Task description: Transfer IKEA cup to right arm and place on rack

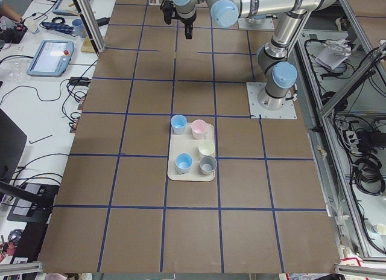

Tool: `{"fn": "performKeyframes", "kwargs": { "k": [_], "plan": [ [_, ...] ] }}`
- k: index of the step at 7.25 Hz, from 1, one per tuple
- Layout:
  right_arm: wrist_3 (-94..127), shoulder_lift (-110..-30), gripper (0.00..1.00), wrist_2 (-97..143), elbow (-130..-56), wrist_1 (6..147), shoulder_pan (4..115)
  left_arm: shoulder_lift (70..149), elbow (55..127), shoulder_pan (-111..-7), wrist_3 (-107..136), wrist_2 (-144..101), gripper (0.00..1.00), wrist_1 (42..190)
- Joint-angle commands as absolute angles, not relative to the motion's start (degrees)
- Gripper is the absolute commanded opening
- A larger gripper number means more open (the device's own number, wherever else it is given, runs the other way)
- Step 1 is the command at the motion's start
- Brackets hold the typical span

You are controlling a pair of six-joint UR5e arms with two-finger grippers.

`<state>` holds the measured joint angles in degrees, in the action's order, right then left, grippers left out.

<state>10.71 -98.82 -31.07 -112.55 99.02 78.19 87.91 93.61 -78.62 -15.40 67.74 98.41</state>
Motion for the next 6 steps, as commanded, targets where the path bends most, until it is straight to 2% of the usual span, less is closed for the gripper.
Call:
{"fn": "performKeyframes", "kwargs": {
  "k": [1,2,4,6],
  "plan": [
    [9.76,-98.79,0.52,-53.79,-107.33,98.71,78.13,89.30,93.51,-87.14,-5.41,85.71,1.00,89.23],
    [8.62,-98.79,0.48,-62.23,-107.05,98.88,78.13,89.64,93.52,-90.32,-3.36,92.39,1.00,83.55],
    [-1.35,-98.70,0.42,-77.98,-106.61,99.67,78.05,87.20,94.65,-91.93,-4.21,92.81,1.00,81.22],
    [-15.56,-97.74,0.41,-85.91,-106.44,105.16,73.95,87.10,94.13,-90.80,-3.78,93.42,1.00,80.59]
  ]
}}
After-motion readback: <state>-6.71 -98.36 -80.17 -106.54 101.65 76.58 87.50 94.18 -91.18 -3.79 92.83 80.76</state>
